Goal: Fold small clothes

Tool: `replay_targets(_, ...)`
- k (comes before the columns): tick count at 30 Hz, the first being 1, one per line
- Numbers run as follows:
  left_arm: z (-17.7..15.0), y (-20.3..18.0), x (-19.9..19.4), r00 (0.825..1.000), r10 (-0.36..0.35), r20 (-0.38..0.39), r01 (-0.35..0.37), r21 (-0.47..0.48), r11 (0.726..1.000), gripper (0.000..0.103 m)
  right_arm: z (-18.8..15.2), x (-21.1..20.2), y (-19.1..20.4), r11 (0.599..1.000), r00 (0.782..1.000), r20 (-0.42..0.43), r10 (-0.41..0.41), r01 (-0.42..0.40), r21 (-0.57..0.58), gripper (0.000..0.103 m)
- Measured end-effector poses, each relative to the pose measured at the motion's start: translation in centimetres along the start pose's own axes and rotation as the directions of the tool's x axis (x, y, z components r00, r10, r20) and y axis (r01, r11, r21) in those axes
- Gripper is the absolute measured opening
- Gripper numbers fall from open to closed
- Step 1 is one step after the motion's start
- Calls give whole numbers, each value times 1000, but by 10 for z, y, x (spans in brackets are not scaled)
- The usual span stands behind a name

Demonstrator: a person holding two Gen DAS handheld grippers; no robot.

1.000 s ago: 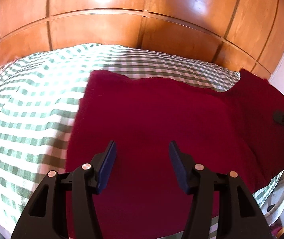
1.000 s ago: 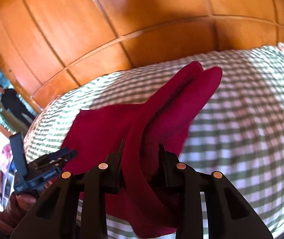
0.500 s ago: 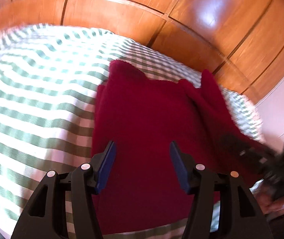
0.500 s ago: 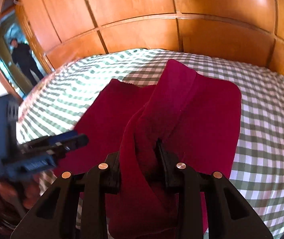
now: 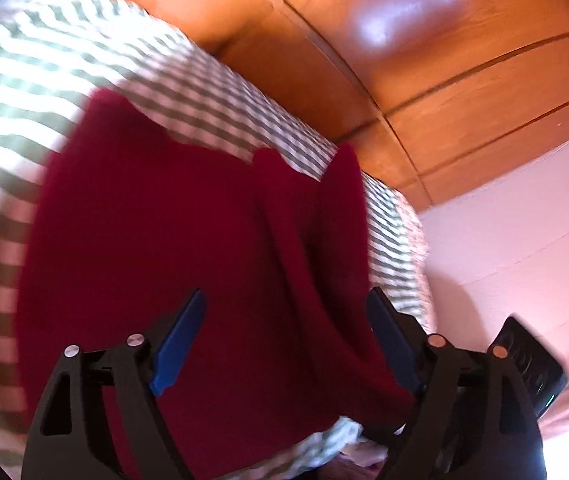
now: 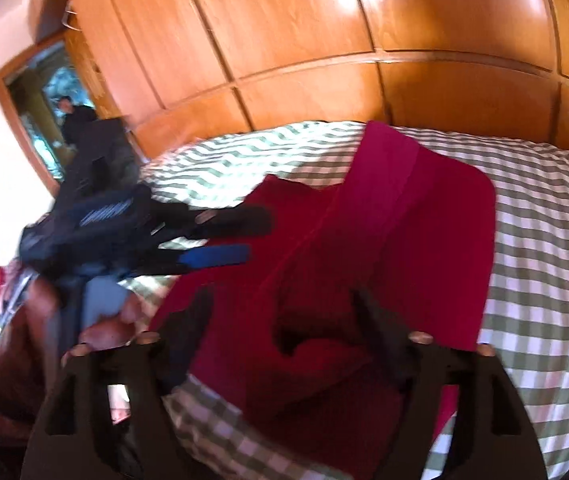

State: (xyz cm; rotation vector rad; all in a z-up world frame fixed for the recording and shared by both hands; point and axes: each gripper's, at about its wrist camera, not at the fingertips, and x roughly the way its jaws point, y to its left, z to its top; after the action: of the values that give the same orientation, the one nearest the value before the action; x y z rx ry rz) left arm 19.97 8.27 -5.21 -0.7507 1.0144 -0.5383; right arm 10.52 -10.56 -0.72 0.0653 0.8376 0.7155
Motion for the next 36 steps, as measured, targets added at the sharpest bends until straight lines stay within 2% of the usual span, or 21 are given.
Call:
replay_targets(3,11,0,22,998,-17,-56,15,-41,999,85,-7,8,3,999,999,-11,52,-52,14,82)
replay_targets(6,22,-4,41,993,-37,-116,34,-34,999,84,-12,14,12,999,999,-13,43,-43,-20,82)
replay_targets(7,24,-6,45,991,-17,-130,14,-21,1000,82,-12,14,10,999,999,-4,36,-36,-7,82)
replay_targets(8,26,-9,51,989,12,-145,-12,-4,1000,72,-13,14,6,998,998,-5,55,-55,10,82)
replay_targets(10,28,-21,62,974,33,-223,-14,86,996,55,-14,7,3,996,996,1,89,-89,16,82)
replay_targets(12,28,-32,73,961,80,-265,-39,158,987,55,-16,-1,0,993,993,-2,119,-119,10,82)
replay_targets(15,35,-33,85,952,103,-287,-60,153,986,55,-20,-18,-11,985,987,-1,163,-163,55,82)
replay_targets(18,41,-38,92,956,104,-273,-65,147,987,55,-25,-41,-27,977,984,24,178,-180,114,82)
replay_targets(20,41,-42,93,961,111,-254,-69,168,983,37,-29,-61,-41,973,986,62,155,-164,164,82)
replay_targets(21,41,-46,93,964,120,-237,-76,187,979,34,-31,-68,-47,972,988,80,132,-145,183,82)
replay_targets(22,40,-51,91,968,132,-212,-87,210,974,26,-34,-74,-54,970,990,93,105,-122,209,81)
replay_targets(23,40,-54,90,971,144,-193,-98,229,968,23,-37,-77,-59,967,992,93,87,-106,232,71)
replay_targets(25,39,-65,81,977,166,-133,-123,283,951,21,-40,-71,-64,968,997,65,52,-66,241,62)
replay_targets(30,32,-92,39,983,185,7,-173,389,905,20,-37,-46,-33,988,998,4,57,-57,143,61)
replay_targets(34,31,-70,-8,978,195,75,-209,377,902,20,-29,-22,-4,995,997,-21,79,-78,68,61)
replay_targets(36,30,-53,-25,969,227,101,-248,351,903,20,-25,-8,9,994,994,-34,101,-99,50,61)
